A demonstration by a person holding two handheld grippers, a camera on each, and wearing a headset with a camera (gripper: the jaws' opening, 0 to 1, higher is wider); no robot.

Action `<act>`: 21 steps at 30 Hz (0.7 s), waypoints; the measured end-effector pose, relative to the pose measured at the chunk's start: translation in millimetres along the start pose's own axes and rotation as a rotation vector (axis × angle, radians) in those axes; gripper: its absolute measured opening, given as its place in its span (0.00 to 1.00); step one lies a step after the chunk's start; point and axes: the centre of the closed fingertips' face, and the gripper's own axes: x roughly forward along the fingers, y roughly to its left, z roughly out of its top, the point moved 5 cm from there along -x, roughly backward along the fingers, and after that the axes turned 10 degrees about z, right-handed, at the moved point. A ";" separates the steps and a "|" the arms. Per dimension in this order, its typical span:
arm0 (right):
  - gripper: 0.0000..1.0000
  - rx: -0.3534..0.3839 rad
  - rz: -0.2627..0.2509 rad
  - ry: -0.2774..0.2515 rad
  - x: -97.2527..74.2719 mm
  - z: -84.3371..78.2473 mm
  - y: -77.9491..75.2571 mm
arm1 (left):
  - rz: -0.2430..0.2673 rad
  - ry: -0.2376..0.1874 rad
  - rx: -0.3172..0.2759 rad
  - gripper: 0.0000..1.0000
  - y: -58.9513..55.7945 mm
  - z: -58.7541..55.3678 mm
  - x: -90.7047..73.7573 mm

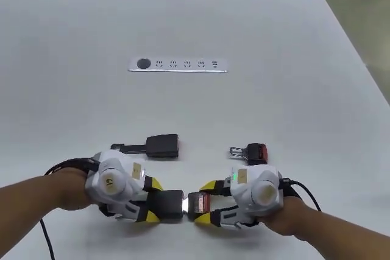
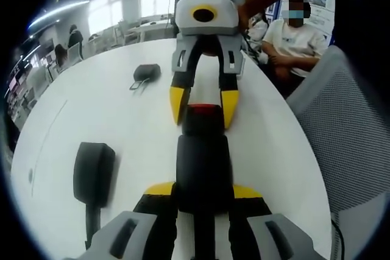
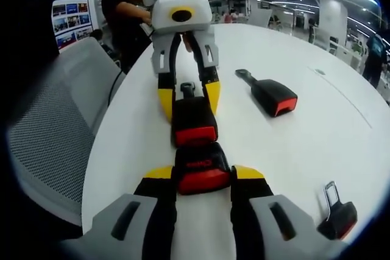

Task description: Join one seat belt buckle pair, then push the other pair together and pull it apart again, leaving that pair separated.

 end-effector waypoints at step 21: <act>0.33 0.025 -0.027 -0.035 -3.9 1.5 7.2 | -0.001 -0.003 -0.010 0.33 0.4 -0.3 1.8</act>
